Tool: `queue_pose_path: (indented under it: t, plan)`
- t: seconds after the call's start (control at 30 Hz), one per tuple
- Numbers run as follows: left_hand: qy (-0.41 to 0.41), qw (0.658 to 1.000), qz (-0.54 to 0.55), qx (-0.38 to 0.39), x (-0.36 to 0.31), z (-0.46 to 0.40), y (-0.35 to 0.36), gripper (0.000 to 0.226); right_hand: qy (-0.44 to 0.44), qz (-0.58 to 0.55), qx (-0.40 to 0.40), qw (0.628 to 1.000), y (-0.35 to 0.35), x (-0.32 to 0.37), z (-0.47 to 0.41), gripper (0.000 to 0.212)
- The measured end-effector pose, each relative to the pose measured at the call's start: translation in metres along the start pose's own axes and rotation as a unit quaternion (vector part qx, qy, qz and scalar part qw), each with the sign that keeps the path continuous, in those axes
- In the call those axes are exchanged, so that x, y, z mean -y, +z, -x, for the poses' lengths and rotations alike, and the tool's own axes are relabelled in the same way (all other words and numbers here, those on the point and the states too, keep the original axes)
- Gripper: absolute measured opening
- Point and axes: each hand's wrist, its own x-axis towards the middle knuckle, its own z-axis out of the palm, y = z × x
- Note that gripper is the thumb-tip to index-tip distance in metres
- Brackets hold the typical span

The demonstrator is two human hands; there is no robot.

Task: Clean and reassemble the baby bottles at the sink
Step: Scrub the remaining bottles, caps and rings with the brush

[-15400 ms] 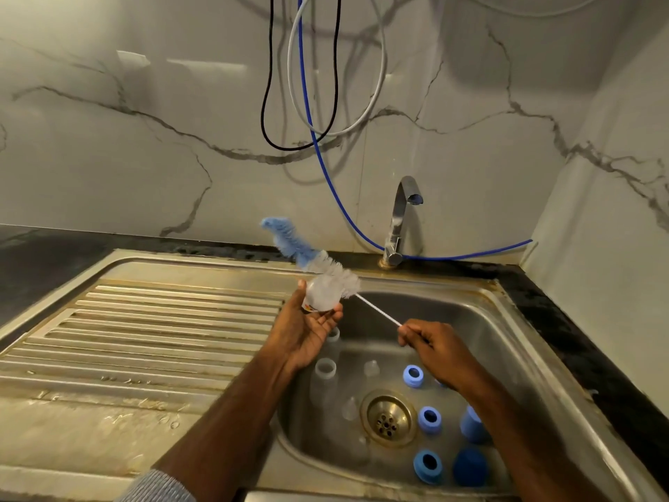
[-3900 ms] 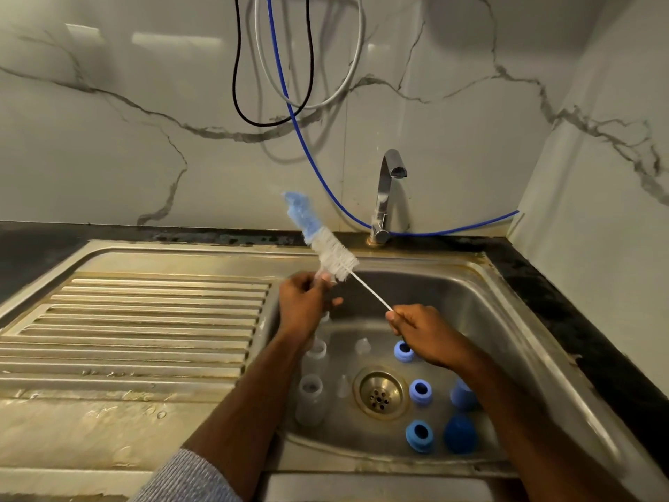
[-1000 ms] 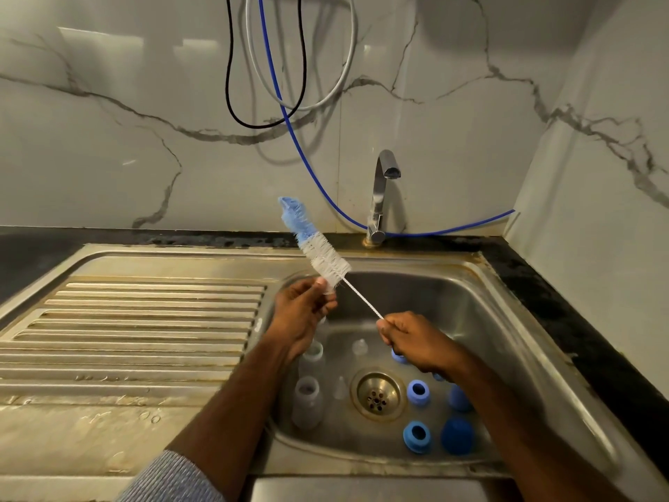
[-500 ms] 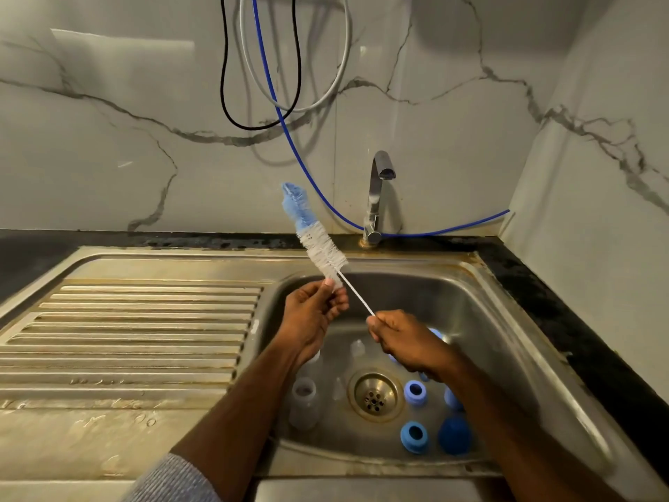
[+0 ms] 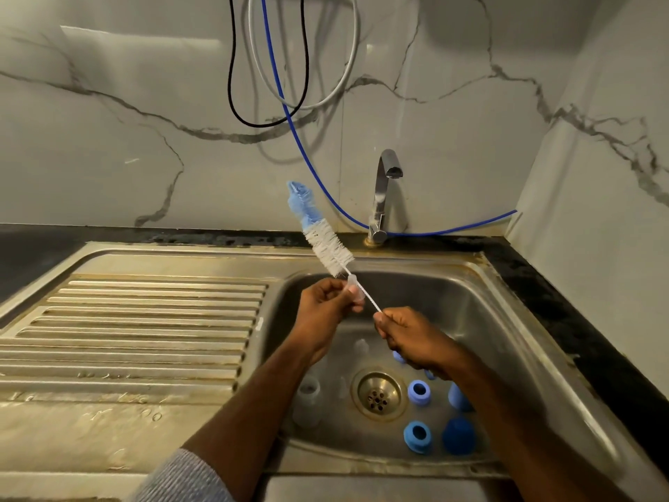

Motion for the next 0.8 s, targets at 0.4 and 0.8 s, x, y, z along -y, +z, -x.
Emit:
queue_pose_path:
  t: [0.4, 0.8]
  plan:
    - [-0.019, 0.976, 0.180, -0.125, -0.007, -0.004, -0.002, 0.024, 0.037, -0.014, 0.054, 0.998, -0.012, -0.002, 0.005, 0.038]
    - [0.038, 0.964, -0.228, -0.131, -0.004, -0.003, -0.035, 0.009, 0.065, -0.006, -0.028, 0.997, -0.032, -0.025, 0.005, 0.040]
